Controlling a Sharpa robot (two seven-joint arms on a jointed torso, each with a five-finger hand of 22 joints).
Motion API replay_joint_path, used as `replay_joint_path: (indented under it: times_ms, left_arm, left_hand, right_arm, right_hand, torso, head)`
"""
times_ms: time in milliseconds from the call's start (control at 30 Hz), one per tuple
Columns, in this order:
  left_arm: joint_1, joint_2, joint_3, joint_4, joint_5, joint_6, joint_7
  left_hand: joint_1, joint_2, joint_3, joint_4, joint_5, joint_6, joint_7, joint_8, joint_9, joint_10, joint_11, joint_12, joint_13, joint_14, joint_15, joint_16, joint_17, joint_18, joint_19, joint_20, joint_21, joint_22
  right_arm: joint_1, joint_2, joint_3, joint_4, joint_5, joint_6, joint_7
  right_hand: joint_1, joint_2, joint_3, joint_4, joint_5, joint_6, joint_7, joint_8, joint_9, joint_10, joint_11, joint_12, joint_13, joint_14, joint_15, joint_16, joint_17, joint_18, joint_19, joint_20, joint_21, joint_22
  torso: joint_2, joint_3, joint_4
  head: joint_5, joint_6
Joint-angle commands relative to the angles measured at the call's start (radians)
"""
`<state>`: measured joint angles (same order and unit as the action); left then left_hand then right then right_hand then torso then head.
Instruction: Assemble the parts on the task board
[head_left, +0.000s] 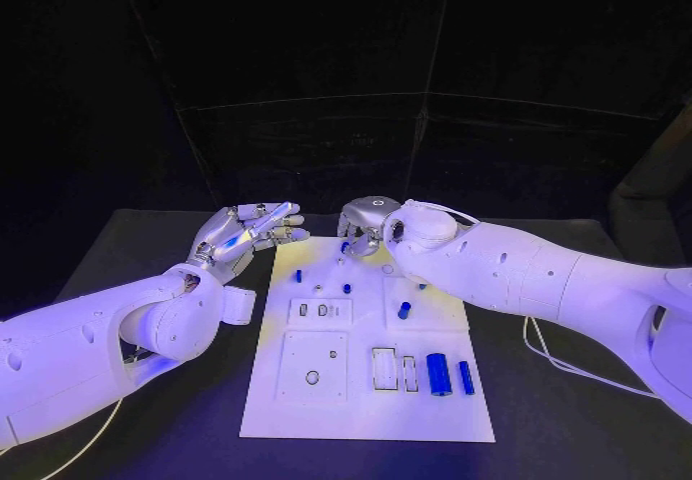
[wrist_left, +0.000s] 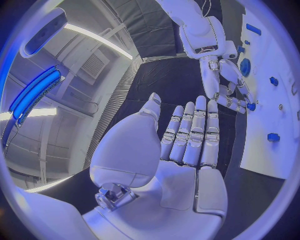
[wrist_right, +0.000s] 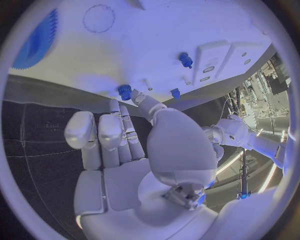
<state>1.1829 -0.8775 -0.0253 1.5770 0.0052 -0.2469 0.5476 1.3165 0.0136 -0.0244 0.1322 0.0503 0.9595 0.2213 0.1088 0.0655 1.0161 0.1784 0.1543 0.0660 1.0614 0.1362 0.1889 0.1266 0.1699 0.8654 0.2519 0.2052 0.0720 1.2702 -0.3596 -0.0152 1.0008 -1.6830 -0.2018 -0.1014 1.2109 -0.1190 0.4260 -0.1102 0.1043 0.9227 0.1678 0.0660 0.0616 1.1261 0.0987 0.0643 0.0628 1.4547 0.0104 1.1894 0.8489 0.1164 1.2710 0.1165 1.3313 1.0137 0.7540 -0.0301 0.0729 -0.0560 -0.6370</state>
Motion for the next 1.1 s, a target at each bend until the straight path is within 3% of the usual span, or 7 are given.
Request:
replay_joint_path:
  times_ms: [33, 333, 533, 633, 700, 767, 1100]
  left_arm:
    - [0.002, 0.001, 0.001, 0.0, 0.0, 0.016, 0.001]
    - [0.002, -0.003, 0.001, -0.002, 0.0, 0.02, 0.001]
    - [0.002, -0.007, 0.001, -0.002, 0.0, 0.023, 0.0]
    - [0.002, -0.008, 0.001, -0.004, 0.0, 0.024, 0.0]
    - [0.002, -0.008, 0.0, -0.005, 0.0, 0.025, -0.001]
    - [0.002, -0.006, 0.0, -0.007, 0.0, 0.026, -0.001]
    - [0.002, -0.002, -0.003, -0.011, 0.0, 0.027, -0.001]
  left_hand:
    - [0.003, 0.008, -0.001, -0.004, -0.001, -0.003, 0.007, -0.007, -0.001, -0.006, -0.001, -0.004, -0.002, -0.004, 0.002, -0.004, -0.001, 0.015, 0.003, 0.003, -0.004, -0.001]
    - [0.003, 0.008, -0.004, -0.006, -0.001, -0.004, 0.006, -0.008, -0.001, -0.007, -0.001, -0.006, -0.002, -0.006, 0.003, -0.006, -0.002, 0.015, 0.004, 0.003, -0.006, -0.002]
    - [0.004, 0.012, -0.006, -0.009, -0.001, 0.001, 0.001, -0.008, 0.0, -0.002, -0.004, -0.005, -0.001, -0.004, 0.002, -0.009, -0.002, 0.015, 0.007, 0.003, -0.008, -0.003]
    - [0.004, 0.013, -0.006, -0.009, -0.001, 0.002, 0.0, -0.007, 0.001, -0.001, -0.004, -0.005, -0.001, -0.004, 0.002, -0.009, -0.002, 0.015, 0.007, 0.003, -0.009, -0.003]
    - [0.004, 0.013, -0.006, -0.009, -0.001, 0.002, 0.0, -0.007, 0.001, -0.001, -0.005, -0.005, -0.001, -0.004, 0.002, -0.01, -0.002, 0.015, 0.007, 0.003, -0.009, -0.003]
    - [0.004, 0.013, -0.006, -0.009, -0.001, 0.002, 0.0, -0.007, 0.001, -0.001, -0.005, -0.005, -0.001, -0.004, 0.002, -0.01, -0.002, 0.015, 0.007, 0.003, -0.009, -0.003]
    - [0.004, 0.013, -0.007, -0.009, -0.001, 0.003, -0.001, -0.007, 0.001, 0.0, -0.005, -0.005, -0.001, -0.004, 0.001, -0.01, -0.002, 0.015, 0.008, 0.003, -0.009, -0.003]
  right_arm:
    - [0.002, -0.008, 0.0, 0.005, -0.003, -0.055, -0.007]
    - [0.003, -0.136, 0.001, 0.118, 0.066, -0.1, -0.022]
    - [0.003, -0.271, 0.0, 0.235, 0.235, -0.049, -0.059]
    - [0.004, -0.319, 0.0, 0.269, 0.286, -0.021, -0.071]
    - [0.004, -0.347, 0.0, 0.285, 0.308, -0.003, -0.08]
    - [0.004, -0.359, 0.0, 0.289, 0.313, 0.014, -0.089]
    - [0.004, -0.366, -0.001, 0.272, 0.32, 0.074, -0.138]
  right_hand:
    - [0.006, -0.017, -0.048, 0.011, -0.021, -0.151, 0.011, -0.011, -0.004, -0.044, 0.007, -0.002, 0.001, -0.007, 0.006, -0.022, -0.037, 0.0, -0.02, 0.004, -0.017, -0.032]
    - [0.056, 0.016, -0.121, 0.053, 0.04, -0.022, 0.011, 0.033, 0.019, 0.05, 0.001, 0.068, 0.019, 0.009, 0.003, 0.008, -0.003, -0.005, 0.004, 0.006, 0.0, 0.001]
    - [0.017, -0.033, -0.19, 0.101, 0.102, -0.001, -0.025, 0.038, 0.016, 0.268, -0.048, 0.22, 0.114, 0.03, -0.036, 0.071, 0.093, -0.018, 0.045, -0.028, 0.036, 0.067]
    - [0.031, -0.03, -0.281, 0.162, 0.137, -0.004, -0.027, 0.035, 0.01, 0.243, -0.056, 0.381, 0.287, 0.042, -0.047, 0.137, 0.197, -0.032, 0.078, -0.039, 0.068, 0.129]
    - [0.054, -0.031, -0.343, 0.2, 0.145, -0.014, -0.02, 0.031, 0.008, 0.262, -0.059, 0.775, 0.702, 0.056, -0.047, 0.201, 0.306, -0.044, 0.103, -0.033, 0.097, 0.186]
    - [0.084, -0.005, -0.372, 0.242, 0.149, -0.02, -0.015, 0.031, 0.009, 0.225, -0.048, 0.965, 0.918, 0.058, -0.02, 0.234, 0.37, -0.044, 0.108, -0.03, 0.109, 0.209]
    - [0.133, -0.01, -0.398, 0.29, 0.136, -0.056, -0.003, 0.025, 0.007, 0.264, -0.026, 1.164, 1.143, 0.067, -0.015, 0.272, 0.451, -0.052, 0.126, -0.013, 0.13, 0.251]
  torso:
    - [0.0, 0.0001, -0.0018]
    - [-0.001, 0.0021, -0.0061]
    - [-0.002, 0.004, -0.0149]
    - [-0.002, 0.0053, -0.0191]
    - [-0.001, 0.0062, -0.0226]
    - [-0.001, 0.0062, -0.0241]
    - [0.0, 0.0065, -0.0234]
  head:
    - [0.0, 0.002]
    - [-0.001, 0.008]
    - [0.0, 0.012]
    - [0.0, 0.014]
    - [-0.002, 0.016]
    - [-0.002, 0.017]
    - [-0.007, 0.019]
